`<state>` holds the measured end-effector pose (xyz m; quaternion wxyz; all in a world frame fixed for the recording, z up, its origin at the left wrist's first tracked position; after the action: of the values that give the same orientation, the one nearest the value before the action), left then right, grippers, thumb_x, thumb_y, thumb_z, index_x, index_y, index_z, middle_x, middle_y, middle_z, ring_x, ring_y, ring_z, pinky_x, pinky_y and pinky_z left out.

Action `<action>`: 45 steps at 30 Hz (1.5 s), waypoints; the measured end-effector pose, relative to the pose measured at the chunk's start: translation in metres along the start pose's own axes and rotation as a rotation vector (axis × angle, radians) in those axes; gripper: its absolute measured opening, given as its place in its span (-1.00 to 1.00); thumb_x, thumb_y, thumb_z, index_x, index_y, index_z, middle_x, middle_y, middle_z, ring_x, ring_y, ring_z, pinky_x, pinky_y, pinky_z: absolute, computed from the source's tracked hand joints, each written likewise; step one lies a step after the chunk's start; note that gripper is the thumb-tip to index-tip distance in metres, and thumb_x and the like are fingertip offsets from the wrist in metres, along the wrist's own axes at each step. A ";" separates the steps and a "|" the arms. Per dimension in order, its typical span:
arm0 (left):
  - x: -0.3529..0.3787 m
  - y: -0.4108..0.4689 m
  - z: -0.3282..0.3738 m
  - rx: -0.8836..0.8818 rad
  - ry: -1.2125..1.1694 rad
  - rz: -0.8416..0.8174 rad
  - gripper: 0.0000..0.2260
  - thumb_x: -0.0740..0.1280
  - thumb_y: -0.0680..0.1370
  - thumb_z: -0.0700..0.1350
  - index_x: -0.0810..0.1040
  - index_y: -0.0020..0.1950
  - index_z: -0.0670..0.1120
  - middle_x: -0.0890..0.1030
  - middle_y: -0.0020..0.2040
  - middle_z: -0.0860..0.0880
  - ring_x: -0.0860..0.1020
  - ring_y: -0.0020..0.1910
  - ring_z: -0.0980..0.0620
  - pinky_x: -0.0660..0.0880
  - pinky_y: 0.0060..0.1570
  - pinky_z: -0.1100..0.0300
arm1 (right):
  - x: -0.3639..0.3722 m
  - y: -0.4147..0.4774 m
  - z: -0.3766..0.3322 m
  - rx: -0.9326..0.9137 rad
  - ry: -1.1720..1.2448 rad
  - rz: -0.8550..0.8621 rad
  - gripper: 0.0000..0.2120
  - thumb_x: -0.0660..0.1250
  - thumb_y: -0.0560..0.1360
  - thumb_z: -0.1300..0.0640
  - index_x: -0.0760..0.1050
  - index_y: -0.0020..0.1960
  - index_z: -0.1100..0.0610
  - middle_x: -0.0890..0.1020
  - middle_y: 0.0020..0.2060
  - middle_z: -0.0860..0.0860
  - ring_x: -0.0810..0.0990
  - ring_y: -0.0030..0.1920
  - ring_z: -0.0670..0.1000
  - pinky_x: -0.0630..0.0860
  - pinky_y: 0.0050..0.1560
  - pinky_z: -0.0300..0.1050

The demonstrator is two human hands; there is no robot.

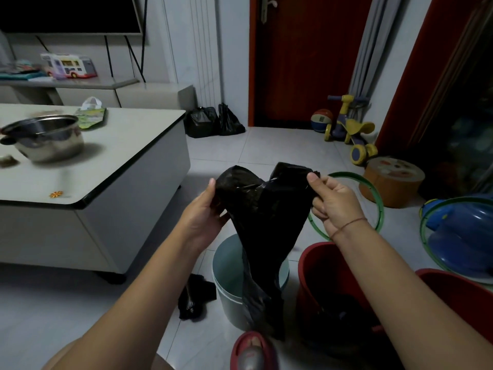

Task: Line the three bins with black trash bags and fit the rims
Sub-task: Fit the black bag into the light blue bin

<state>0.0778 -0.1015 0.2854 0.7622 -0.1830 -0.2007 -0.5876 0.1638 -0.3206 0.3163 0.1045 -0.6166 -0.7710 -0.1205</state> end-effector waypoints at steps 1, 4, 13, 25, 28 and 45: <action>0.000 0.001 0.002 -0.016 -0.015 -0.015 -0.64 0.11 0.61 0.12 0.61 0.09 -0.04 0.69 -0.06 0.03 0.62 -0.07 0.11 0.55 -0.18 0.24 | 0.005 0.004 -0.003 0.013 0.005 -0.014 -0.78 0.29 0.54 0.19 0.41 -0.29 0.11 0.33 -0.46 0.03 0.19 -0.69 -0.17 0.13 -0.66 -0.38; 0.006 0.005 0.020 -0.008 0.019 -0.073 -0.47 0.06 0.53 0.29 0.58 0.12 -0.07 0.66 0.03 0.02 0.61 0.01 0.11 0.51 -0.08 0.25 | 0.026 0.018 -0.015 0.057 0.051 -0.032 -0.82 0.28 0.55 0.16 0.44 -0.24 0.10 0.55 -0.51 -0.03 0.46 -0.61 -0.16 0.43 -0.57 -0.33; 0.025 0.016 0.127 0.215 0.008 -0.101 -0.77 0.33 0.42 0.09 0.72 -0.19 0.00 0.29 -0.63 0.08 0.62 -0.31 0.09 0.57 -0.19 0.27 | 0.080 0.076 -0.073 0.022 0.107 -0.122 -0.82 0.31 0.53 0.10 0.49 -0.24 0.08 0.66 -0.46 -0.11 0.62 -0.39 -0.13 0.56 -0.26 -0.19; -0.001 0.010 0.175 0.263 0.593 -0.070 -0.61 0.32 0.42 0.17 0.67 0.09 -0.04 0.65 -0.23 -0.04 0.31 -0.66 0.17 0.23 -0.67 0.39 | 0.077 0.096 -0.061 0.095 0.120 -0.053 -0.84 0.36 0.50 0.06 0.50 -0.22 0.09 0.62 -0.48 -0.05 0.42 -0.60 -0.15 0.43 -0.56 -0.35; -0.020 0.003 0.157 0.179 0.644 -0.035 -0.63 0.32 0.40 0.19 0.70 0.01 -0.03 0.70 -0.17 -0.10 0.63 -0.36 0.02 0.51 -0.44 0.31 | 0.058 0.093 -0.035 0.166 0.100 0.021 -0.86 0.37 0.49 0.03 0.49 -0.10 0.10 0.62 -0.42 -0.02 0.41 -0.65 -0.16 0.43 -0.58 -0.33; -0.008 0.015 0.006 0.007 1.023 -0.023 -0.74 0.48 0.35 0.17 0.65 -0.21 -0.01 0.68 -0.31 0.04 0.64 -0.30 0.06 0.55 -0.21 0.19 | 0.075 0.055 0.054 0.284 0.154 -0.044 -0.86 0.30 0.54 0.09 0.53 -0.15 0.14 0.61 -0.26 0.03 0.59 -0.30 -0.04 0.58 -0.17 -0.14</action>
<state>0.0897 -0.0879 0.2860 0.7571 0.1327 0.1942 -0.6096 0.2008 -0.2224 0.2916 0.2468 -0.5674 -0.7833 -0.0596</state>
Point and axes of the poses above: each hand's wrist, its own y-axis towards the middle knuckle, its own x-axis out of the palm, z = x × y, the point moved 7 cm from there along y, towards the middle knuckle
